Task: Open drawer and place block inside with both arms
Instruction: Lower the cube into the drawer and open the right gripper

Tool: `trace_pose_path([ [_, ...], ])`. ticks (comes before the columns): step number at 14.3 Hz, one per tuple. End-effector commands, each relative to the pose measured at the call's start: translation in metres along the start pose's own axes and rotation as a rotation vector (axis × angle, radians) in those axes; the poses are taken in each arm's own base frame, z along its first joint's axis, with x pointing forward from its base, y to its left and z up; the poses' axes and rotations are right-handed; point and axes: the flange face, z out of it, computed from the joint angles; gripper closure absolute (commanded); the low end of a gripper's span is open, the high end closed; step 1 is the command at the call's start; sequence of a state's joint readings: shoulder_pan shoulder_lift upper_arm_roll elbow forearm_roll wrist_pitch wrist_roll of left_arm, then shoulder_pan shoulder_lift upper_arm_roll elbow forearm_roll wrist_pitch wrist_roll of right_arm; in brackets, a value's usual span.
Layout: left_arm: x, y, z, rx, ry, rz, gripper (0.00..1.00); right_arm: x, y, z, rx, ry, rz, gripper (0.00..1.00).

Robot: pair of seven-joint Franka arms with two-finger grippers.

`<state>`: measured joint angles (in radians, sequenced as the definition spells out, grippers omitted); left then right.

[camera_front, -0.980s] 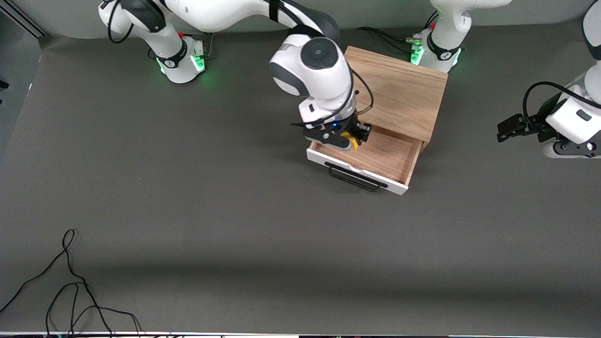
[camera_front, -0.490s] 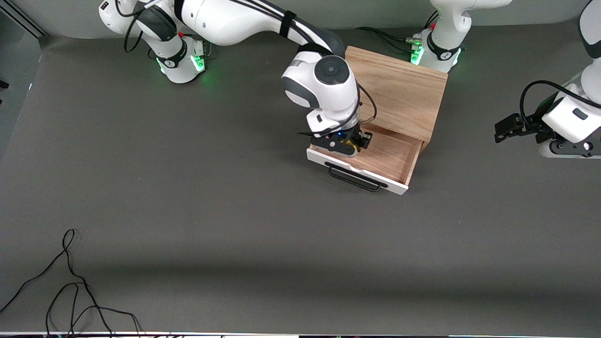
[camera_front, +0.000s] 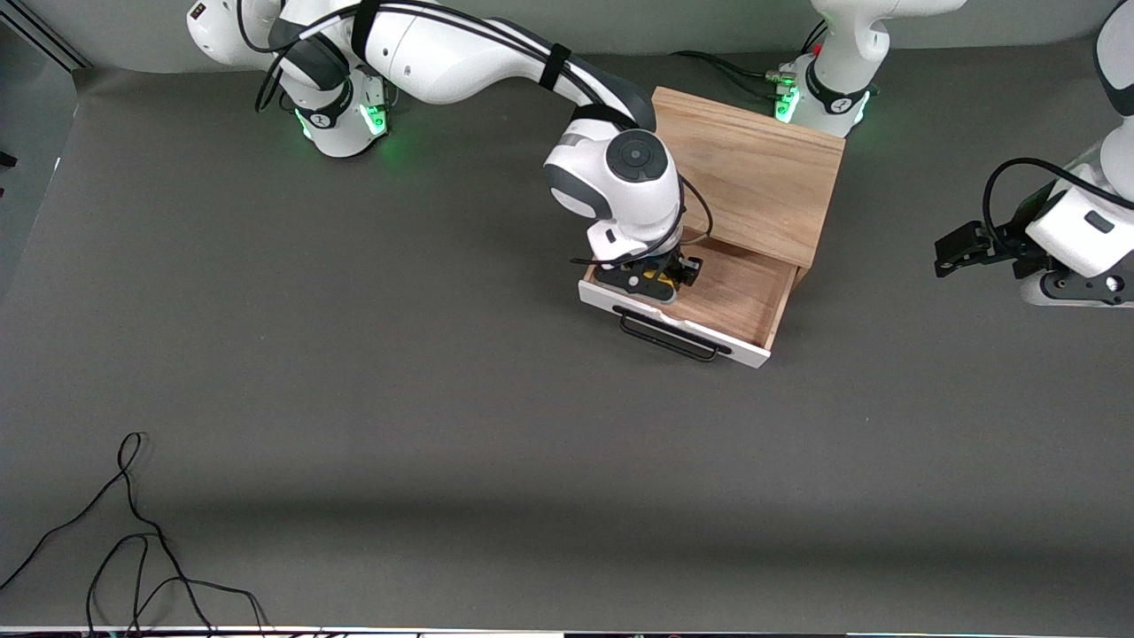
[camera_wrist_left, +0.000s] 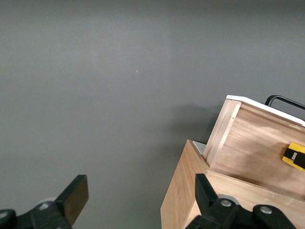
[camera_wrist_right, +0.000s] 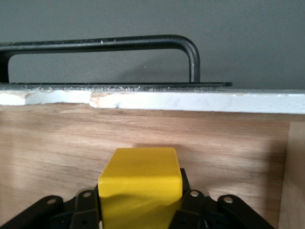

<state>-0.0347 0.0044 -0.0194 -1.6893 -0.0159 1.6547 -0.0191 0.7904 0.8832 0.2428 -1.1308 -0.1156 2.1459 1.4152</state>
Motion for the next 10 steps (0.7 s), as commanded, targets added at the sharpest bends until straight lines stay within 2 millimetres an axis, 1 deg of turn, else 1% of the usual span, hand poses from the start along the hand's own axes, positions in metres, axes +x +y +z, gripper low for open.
trace_pose_path([
  [1, 0.0, 0.002, -0.007, 0.002, -0.002, 0.011, 0.0, -0.004, -0.007, 0.003, 0.016, 0.023, 0.008, 0.53],
  [2, -0.002, 0.002, -0.007, 0.002, -0.004, 0.011, 0.0, -0.006, -0.008, 0.004, 0.017, 0.023, 0.014, 0.07],
  [3, -0.002, 0.002, -0.008, 0.002, -0.002, 0.013, 0.0, -0.008, -0.008, 0.003, 0.019, 0.024, 0.024, 0.0],
  [5, -0.003, 0.001, -0.009, 0.004, -0.001, 0.012, 0.0, -0.01, -0.012, -0.007, 0.033, 0.027, 0.028, 0.0],
  [7, -0.004, 0.0, -0.011, 0.004, 0.001, 0.01, 0.0, -0.009, -0.013, -0.013, 0.04, 0.031, 0.029, 0.0],
  [10, -0.01, 0.001, -0.017, 0.004, -0.005, 0.01, 0.0, -0.006, -0.013, -0.017, 0.041, 0.038, 0.033, 0.0],
])
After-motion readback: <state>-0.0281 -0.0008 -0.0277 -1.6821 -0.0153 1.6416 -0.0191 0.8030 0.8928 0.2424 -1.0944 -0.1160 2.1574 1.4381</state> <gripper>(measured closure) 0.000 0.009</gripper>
